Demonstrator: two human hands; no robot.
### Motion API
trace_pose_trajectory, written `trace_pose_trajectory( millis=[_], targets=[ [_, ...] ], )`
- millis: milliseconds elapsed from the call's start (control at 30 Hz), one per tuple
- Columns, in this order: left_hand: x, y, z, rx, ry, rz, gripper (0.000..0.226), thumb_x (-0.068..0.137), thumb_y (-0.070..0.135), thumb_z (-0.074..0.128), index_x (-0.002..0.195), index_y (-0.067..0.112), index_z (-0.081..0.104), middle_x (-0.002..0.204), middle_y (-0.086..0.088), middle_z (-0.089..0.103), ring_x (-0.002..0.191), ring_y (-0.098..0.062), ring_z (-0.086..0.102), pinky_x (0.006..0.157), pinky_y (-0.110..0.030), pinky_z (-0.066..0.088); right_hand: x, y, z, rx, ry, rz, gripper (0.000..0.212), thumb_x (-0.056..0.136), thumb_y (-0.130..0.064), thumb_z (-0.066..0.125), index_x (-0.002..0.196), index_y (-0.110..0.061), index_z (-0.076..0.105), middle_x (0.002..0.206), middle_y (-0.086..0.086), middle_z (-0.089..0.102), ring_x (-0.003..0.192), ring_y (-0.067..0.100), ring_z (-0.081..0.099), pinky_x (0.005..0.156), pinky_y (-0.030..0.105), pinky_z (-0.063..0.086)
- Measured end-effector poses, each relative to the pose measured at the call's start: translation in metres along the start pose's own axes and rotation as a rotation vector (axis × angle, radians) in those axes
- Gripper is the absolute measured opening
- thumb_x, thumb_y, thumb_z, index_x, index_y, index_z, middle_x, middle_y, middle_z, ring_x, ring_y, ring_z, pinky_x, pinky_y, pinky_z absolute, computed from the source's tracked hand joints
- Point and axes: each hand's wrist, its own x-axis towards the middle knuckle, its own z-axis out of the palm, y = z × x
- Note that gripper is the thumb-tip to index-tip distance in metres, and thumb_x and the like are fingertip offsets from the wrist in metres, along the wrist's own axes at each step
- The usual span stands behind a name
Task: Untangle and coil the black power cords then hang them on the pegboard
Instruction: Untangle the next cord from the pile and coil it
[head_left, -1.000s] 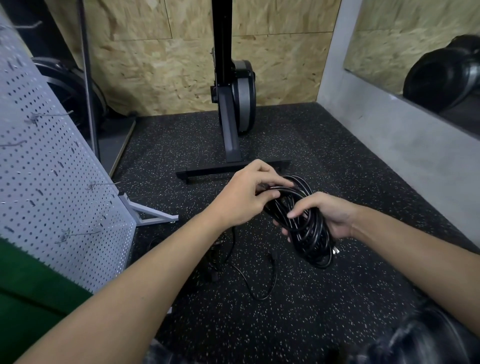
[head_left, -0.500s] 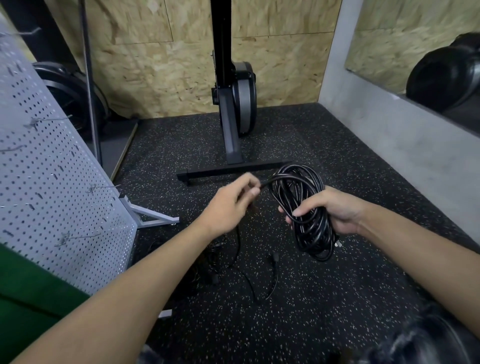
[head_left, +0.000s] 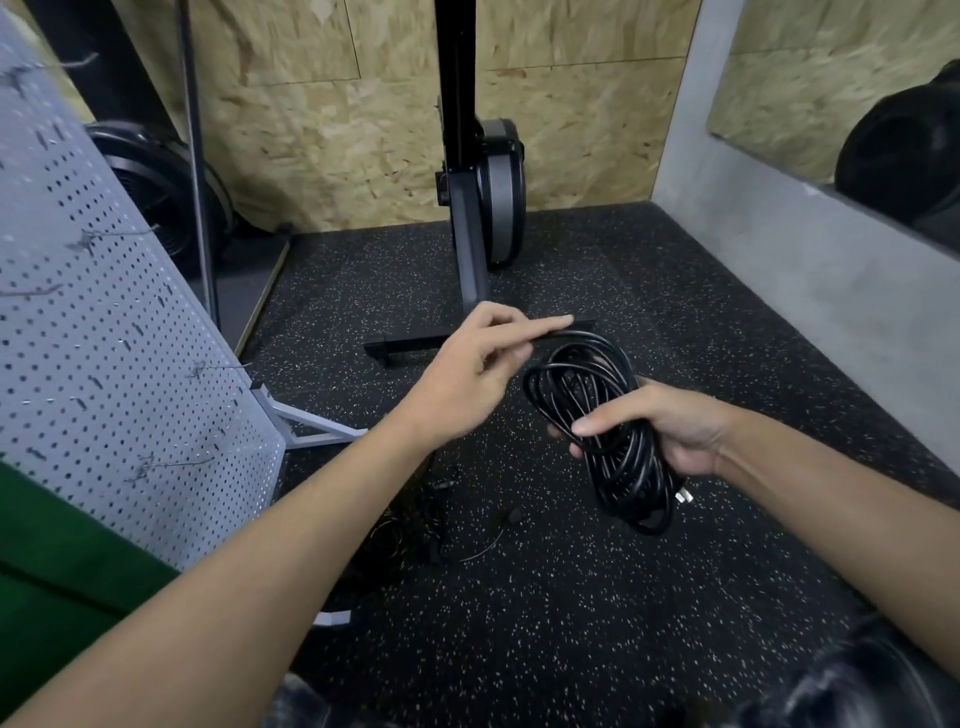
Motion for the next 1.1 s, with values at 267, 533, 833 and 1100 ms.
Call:
trace_pose_trajectory(
  millis=[267, 533, 833, 1100],
  targets=[
    [0.002, 0.02, 0.015, -0.099, 0.002, 0.015, 0.019, 0.102, 0.026, 0.069, 0.118, 0.03, 0.079, 0.108, 0.002, 0.067, 0.105, -0.015, 0.064, 0.099, -0.039, 0.052, 0.002, 0.006, 0.005, -0.061, 0.012, 0.05, 0.078, 0.064, -0.009, 0.089, 0.135, -0.002, 0.058, 0.116, 0.02, 0.068, 0.091, 0.025, 0.069, 0.091, 0.048, 0.057],
    [0.005, 0.018, 0.007, -0.096, -0.114, -0.013, 0.015, 0.097, 0.018, 0.075, 0.107, 0.026, 0.082, 0.101, 0.006, 0.06, 0.099, -0.006, 0.062, 0.094, -0.023, 0.045, -0.001, 0.002, 0.007, 0.081, -0.05, 0.004, 0.099, 0.035, -0.041, 0.107, 0.121, -0.009, 0.07, 0.108, 0.019, 0.071, 0.084, 0.026, 0.07, 0.078, 0.037, 0.06],
    [0.004, 0.02, 0.015, -0.201, 0.028, -0.021, 0.032, 0.084, 0.018, 0.088, 0.113, 0.023, 0.076, 0.099, 0.0, 0.069, 0.091, -0.019, 0.067, 0.088, -0.036, 0.057, -0.003, 0.001, 0.005, 0.056, -0.015, 0.037, 0.052, 0.063, -0.013, 0.084, 0.113, -0.001, 0.075, 0.114, 0.022, 0.072, 0.09, 0.027, 0.071, 0.089, 0.044, 0.058],
    [-0.002, -0.005, 0.01, -0.09, 0.045, -0.126, 0.009, 0.087, 0.021, 0.086, 0.092, 0.02, 0.078, 0.087, 0.006, 0.076, 0.085, -0.014, 0.073, 0.086, -0.038, 0.06, -0.002, -0.001, -0.001, -0.041, 0.093, 0.038, 0.063, 0.067, -0.01, 0.091, 0.123, 0.009, 0.068, 0.114, 0.029, 0.071, 0.087, 0.027, 0.071, 0.088, 0.041, 0.058]
  ],
)
